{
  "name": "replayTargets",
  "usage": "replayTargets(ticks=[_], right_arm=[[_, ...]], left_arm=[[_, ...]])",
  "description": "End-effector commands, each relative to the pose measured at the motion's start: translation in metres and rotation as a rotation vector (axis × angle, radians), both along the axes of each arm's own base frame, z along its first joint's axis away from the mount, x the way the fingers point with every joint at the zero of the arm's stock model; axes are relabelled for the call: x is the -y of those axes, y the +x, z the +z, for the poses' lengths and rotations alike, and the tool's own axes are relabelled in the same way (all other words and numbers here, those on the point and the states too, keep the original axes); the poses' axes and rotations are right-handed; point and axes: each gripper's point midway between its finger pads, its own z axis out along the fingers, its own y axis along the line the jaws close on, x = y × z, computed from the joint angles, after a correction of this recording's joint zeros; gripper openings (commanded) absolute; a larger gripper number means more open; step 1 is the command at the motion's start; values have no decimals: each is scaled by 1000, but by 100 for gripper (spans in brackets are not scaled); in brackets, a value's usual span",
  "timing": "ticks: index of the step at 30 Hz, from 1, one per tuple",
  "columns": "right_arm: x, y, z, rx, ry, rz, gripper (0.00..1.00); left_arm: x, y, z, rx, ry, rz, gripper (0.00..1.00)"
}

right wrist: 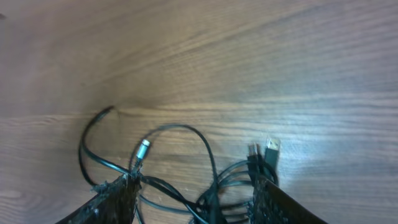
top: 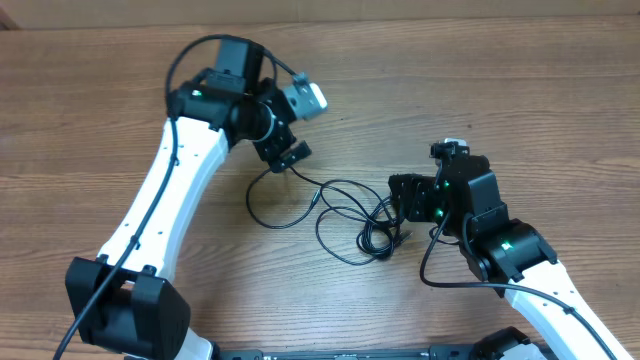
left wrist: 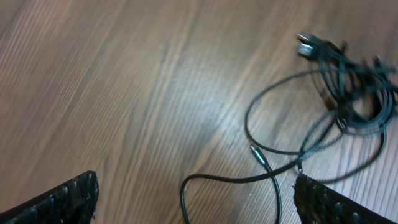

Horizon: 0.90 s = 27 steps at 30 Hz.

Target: Untangle cables

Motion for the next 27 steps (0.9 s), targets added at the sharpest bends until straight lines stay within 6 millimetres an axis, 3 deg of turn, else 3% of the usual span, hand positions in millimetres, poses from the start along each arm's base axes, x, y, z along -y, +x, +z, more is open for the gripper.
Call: replayTargets(ticks=[1,8,14,19,27], right_arm=[[0,-9,-4,-47,-15,10,59],[-1,-50,-41,-278,-26,74,63],[-10,-60,-72,-422,-17,110,63],[-9,-68,-104,-551,-54,109,56],[-15,-77,-123,-623,-71,158,54]], left_arm=[[-6,9,3,-65,-84,157,100],[-5,11,4,-82,-109,200,100],[-5,11,4,-82,-108,200,100],[-5,11,4,-82,-108,200,100],[-5,11,4,-82,-108,201,100]])
